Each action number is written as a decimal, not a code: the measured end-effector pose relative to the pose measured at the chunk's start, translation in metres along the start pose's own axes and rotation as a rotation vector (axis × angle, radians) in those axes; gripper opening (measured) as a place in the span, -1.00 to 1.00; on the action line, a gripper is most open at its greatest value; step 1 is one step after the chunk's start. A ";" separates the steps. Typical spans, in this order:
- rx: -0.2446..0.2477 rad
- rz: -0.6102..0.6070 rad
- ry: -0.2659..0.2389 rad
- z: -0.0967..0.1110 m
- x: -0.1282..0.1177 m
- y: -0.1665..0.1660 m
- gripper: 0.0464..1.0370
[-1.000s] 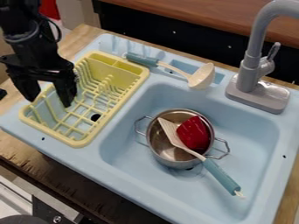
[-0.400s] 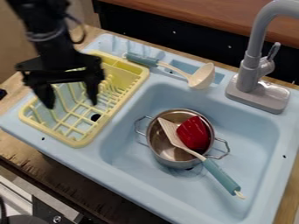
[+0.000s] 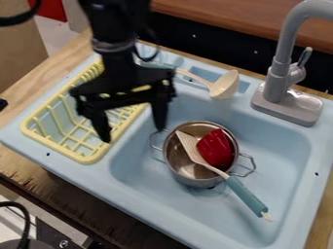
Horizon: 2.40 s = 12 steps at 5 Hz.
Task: Put the blue spatula in the drying rack
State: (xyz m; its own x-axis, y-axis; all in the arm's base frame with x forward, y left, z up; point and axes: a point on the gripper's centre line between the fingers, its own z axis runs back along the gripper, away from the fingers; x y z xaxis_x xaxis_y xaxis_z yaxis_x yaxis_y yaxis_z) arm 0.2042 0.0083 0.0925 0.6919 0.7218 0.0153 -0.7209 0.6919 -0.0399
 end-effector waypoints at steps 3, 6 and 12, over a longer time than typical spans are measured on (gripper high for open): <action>-0.136 0.158 0.031 -0.026 -0.043 -0.065 0.92; -0.067 0.216 0.043 -0.075 -0.083 -0.089 0.92; -0.119 0.283 0.074 -0.065 -0.076 -0.084 -0.62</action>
State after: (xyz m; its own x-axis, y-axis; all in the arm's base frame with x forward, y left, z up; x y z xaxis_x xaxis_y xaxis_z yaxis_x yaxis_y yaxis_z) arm 0.2149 -0.1060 0.0294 0.4688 0.8791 -0.0858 -0.8785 0.4539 -0.1487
